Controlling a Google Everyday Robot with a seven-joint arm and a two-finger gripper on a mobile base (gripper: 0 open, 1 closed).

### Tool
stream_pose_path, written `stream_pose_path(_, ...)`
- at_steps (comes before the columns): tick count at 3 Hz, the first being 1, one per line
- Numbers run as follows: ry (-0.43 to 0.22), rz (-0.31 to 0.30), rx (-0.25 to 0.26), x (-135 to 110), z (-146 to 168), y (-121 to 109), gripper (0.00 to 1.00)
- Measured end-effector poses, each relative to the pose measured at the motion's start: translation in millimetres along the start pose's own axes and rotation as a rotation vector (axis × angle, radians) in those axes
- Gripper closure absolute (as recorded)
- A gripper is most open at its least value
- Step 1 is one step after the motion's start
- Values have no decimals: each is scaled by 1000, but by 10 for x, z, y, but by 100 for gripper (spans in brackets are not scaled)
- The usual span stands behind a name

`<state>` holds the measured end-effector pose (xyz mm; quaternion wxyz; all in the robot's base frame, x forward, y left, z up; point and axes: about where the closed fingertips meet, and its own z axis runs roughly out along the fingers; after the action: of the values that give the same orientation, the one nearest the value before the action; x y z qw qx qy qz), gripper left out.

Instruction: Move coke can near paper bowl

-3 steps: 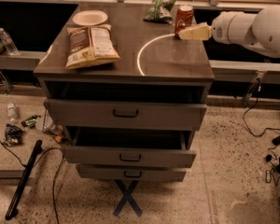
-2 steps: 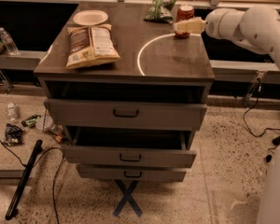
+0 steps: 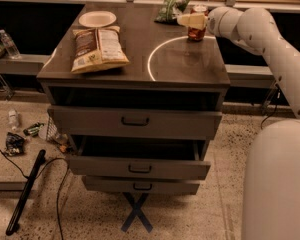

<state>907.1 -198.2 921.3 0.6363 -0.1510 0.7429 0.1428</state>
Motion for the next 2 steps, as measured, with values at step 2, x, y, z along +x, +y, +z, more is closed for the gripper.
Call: stream_pose_path(2, 4, 25, 10, 122, 305, -116, 36)
